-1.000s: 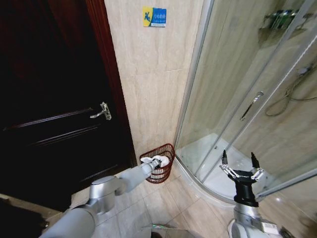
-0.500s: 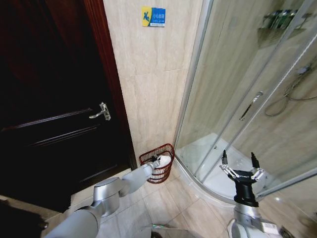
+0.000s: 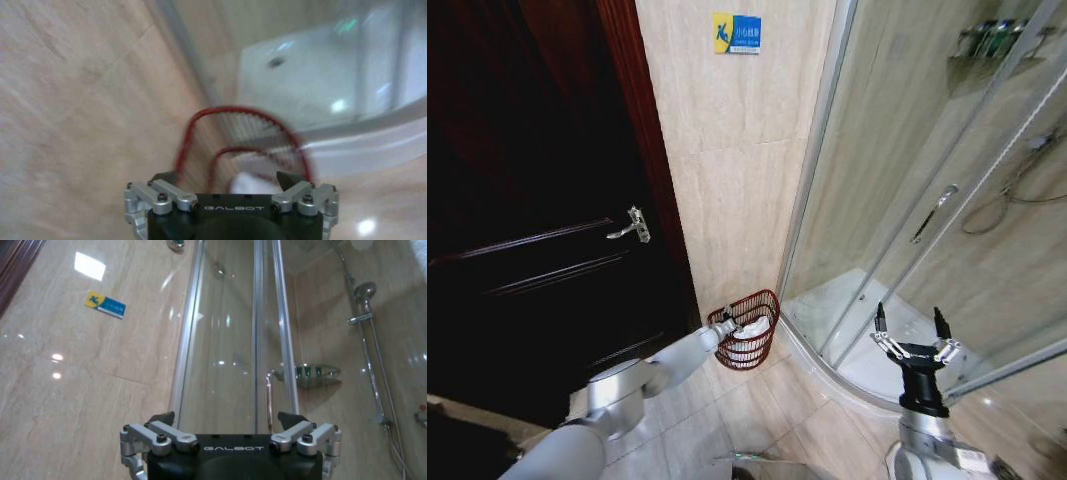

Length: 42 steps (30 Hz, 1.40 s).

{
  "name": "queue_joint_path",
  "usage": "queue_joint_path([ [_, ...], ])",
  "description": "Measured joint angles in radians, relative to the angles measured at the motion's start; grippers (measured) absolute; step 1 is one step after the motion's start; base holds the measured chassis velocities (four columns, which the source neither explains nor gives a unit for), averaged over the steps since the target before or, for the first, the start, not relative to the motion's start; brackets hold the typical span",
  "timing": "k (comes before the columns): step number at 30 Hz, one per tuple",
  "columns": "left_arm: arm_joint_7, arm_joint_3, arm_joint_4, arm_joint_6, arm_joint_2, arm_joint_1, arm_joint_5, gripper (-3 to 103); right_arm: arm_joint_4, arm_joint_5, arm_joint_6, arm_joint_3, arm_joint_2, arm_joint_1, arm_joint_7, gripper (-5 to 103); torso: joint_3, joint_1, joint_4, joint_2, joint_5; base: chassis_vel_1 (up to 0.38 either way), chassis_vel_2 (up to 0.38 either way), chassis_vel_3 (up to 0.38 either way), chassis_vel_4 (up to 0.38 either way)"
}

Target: Discard the used towel into the hamper.

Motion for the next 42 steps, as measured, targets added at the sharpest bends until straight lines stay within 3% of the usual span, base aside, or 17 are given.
queue_joint_path([
  [2,0.099,-0.011,-0.106,0.001,0.068,0.026,-0.092,100,0.000,0.000,0.000,0.000,0.000,0.000,0.000,100,0.000,0.000,0.0000,0.000,-0.0001,0.000,0.000,0.000,0.000],
  [4,0.147,-0.026,-0.168,0.008,0.112,0.045,-0.131,100,0.000,0.000,0.000,0.000,0.000,0.000,0.000,100,0.000,0.000,-0.0002,0.000,-0.0004,0.000,0.000,0.000,0.000],
  [5,0.147,-0.026,-0.168,0.008,0.112,0.045,-0.131,100,0.000,0.000,0.000,0.000,0.000,0.000,0.000,100,0.000,0.000,-0.0002,0.000,-0.0004,0.000,0.000,0.000,0.000],
  [9,0.217,-0.127,-0.378,0.039,0.264,0.138,-0.224,100,0.000,0.000,0.000,0.000,0.000,0.000,0.000,100,0.000,0.000,-0.0001,0.000,-0.0002,0.000,0.000,0.000,0.000],
  [14,0.229,-0.212,-0.499,0.073,0.342,0.214,-0.261,100,0.000,0.000,0.000,0.000,0.000,0.000,0.000,100,0.000,0.000,0.0002,0.000,-0.0002,0.000,0.000,0.000,0.000],
  [18,0.222,-0.461,-0.742,0.148,0.442,0.420,-0.288,100,0.000,0.000,0.000,0.000,0.000,0.000,0.000,100,0.000,0.000,-0.0001,0.000,-0.0004,0.000,0.000,0.000,0.000],
  [19,0.222,-0.461,-0.742,0.148,0.442,0.420,-0.288,100,0.000,0.000,0.000,0.000,0.000,0.000,0.000,100,0.000,0.000,-0.0001,0.000,-0.0004,0.000,0.000,0.000,0.000],
  [20,0.222,-0.580,-0.847,0.183,0.468,0.518,-0.295,100,0.000,0.000,0.000,0.000,0.000,0.000,0.000,100,0.000,0.000,-0.0001,0.000,0.0004,0.000,0.000,0.000,0.000],
  [21,0.222,-0.580,-0.847,0.183,0.468,0.518,-0.295,100,0.000,0.000,0.000,0.000,0.000,0.000,0.000,100,0.000,0.000,-0.0001,0.000,0.0004,0.000,0.000,0.000,0.000],
  [23,0.221,-0.724,-0.961,0.203,0.480,0.674,-0.291,100,0.000,0.000,0.000,0.000,0.000,0.000,0.000,100,0.000,0.000,0.0000,0.000,-0.0003,0.000,0.000,0.000,0.000],
  [26,0.194,-0.826,-1.036,0.213,0.467,0.795,-0.263,100,0.000,0.000,0.000,0.000,0.000,0.000,0.000,100,0.000,0.000,0.0004,0.000,0.0002,0.000,0.000,0.000,0.000],
  [28,0.151,-0.940,-1.096,0.215,0.417,0.899,-0.202,100,0.000,0.000,0.000,0.000,0.000,0.000,0.000,100,0.000,0.000,-0.0003,0.000,-0.0002,0.000,0.000,0.000,0.000],
  [33,0.134,-1.082,-1.180,0.210,0.317,1.023,-0.155,100,0.000,0.000,0.000,0.000,0.000,0.000,0.000,100,0.000,0.000,-0.0004,0.000,0.0006,0.000,0.000,0.000,0.000],
  [37,0.086,-1.254,-1.309,0.211,0.086,1.207,-0.016,100,0.000,0.000,0.000,0.000,0.000,0.000,0.000,100,0.000,0.000,0.0001,0.000,0.0005,0.000,0.000,0.000,0.000],
  [38,0.086,-1.254,-1.309,0.211,0.086,1.207,-0.016,100,0.000,0.000,0.000,0.000,0.000,0.000,0.000,100,0.000,0.000,0.0001,0.000,0.0005,0.000,0.000,0.000,0.000],
  [40,0.085,-1.310,-1.352,0.198,0.001,1.258,0.041,100,0.000,0.000,0.000,0.000,0.000,0.000,0.000,100,0.000,0.000,0.0002,0.000,0.0005,0.000,0.000,0.000,0.000],
  [42,0.080,-1.328,-1.371,0.193,-0.031,1.272,0.061,100,0.000,0.000,0.000,0.000,0.000,0.000,0.000,100,0.000,0.000,0.0000,0.000,0.0006,0.000,0.000,0.000,0.000],
])
